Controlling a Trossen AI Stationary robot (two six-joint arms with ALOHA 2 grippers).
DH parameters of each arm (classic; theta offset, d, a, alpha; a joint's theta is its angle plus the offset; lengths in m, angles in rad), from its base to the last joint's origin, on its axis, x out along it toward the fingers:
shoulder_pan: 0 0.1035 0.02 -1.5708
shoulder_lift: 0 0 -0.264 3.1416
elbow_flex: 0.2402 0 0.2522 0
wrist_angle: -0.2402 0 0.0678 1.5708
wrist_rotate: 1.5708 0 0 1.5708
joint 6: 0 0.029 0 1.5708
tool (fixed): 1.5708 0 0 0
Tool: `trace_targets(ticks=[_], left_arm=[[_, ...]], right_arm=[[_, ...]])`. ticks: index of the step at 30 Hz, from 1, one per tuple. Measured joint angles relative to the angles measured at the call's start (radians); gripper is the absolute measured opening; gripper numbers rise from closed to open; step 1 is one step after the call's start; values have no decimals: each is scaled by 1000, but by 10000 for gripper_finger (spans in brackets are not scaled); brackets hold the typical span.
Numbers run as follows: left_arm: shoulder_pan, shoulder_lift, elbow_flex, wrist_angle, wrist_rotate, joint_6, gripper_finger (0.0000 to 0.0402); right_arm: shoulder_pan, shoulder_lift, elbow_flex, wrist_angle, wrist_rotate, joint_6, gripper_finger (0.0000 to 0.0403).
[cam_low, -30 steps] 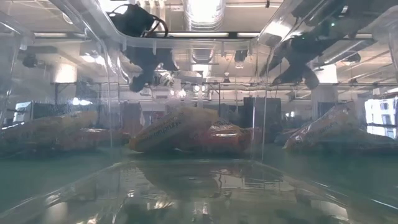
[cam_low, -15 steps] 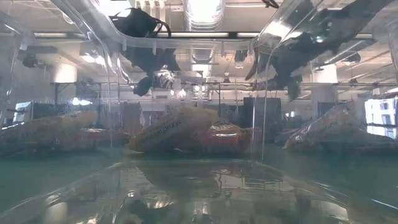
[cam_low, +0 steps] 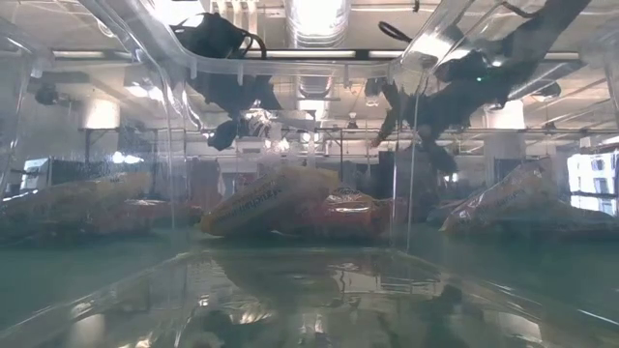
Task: Sort Maruchan noodles
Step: Put the yellow noodle pack into the right transparent bin
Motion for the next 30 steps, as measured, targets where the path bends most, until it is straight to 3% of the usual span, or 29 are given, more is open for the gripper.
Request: trace_targets(ticks=[5, 10, 14, 20, 30], left_arm=[[0, 0, 0, -1, 0, 1, 146], [0, 0, -1, -30, -1, -15, 146], [0, 0, -1, -81, -25, -35, 146], [0, 0, -3, -131, -29, -45, 146], [0, 0, -9, -130, -55, -38, 146]], right_arm=[[0, 72, 146, -55, -53, -92, 183], [0, 169, 326, -399, -41, -194, 183], [0, 260, 438, -573, -42, -270, 183], [0, 358, 537, -655, -43, -333, 183], [2, 448, 595, -638, 9, -384, 183]])
